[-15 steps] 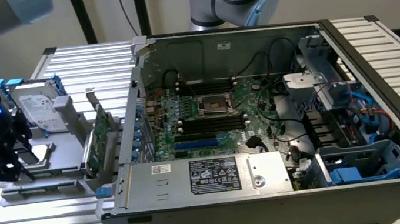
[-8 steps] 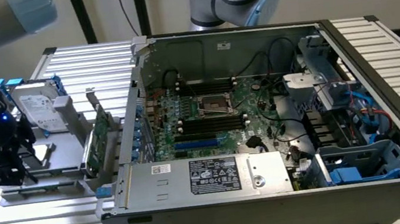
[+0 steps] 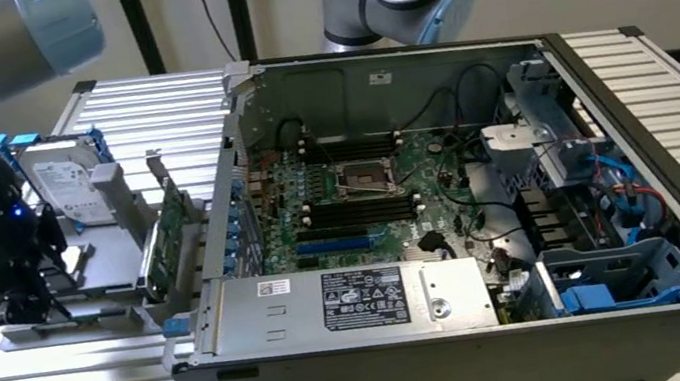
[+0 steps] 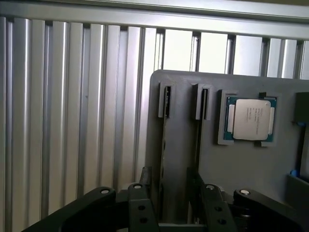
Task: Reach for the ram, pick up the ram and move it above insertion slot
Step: 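Pick up the ram and move it above insertion slot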
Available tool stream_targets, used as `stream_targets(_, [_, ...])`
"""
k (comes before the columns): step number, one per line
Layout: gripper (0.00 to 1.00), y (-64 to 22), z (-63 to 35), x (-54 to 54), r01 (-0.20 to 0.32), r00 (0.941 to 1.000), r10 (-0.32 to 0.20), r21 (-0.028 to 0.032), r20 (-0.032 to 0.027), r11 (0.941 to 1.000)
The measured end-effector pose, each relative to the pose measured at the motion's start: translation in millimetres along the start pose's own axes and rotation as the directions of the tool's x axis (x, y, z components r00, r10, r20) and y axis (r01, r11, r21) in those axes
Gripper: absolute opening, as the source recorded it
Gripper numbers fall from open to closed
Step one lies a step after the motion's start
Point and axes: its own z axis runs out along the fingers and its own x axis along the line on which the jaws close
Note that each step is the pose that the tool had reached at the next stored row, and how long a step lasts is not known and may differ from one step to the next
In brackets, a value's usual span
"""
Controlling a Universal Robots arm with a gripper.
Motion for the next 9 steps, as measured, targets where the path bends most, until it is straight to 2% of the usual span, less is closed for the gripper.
stream_targets(9, [0.42,-0.2,16.4,1.0,0.001,1.0000,-0.001,0.0000,0.0000,1.0000])
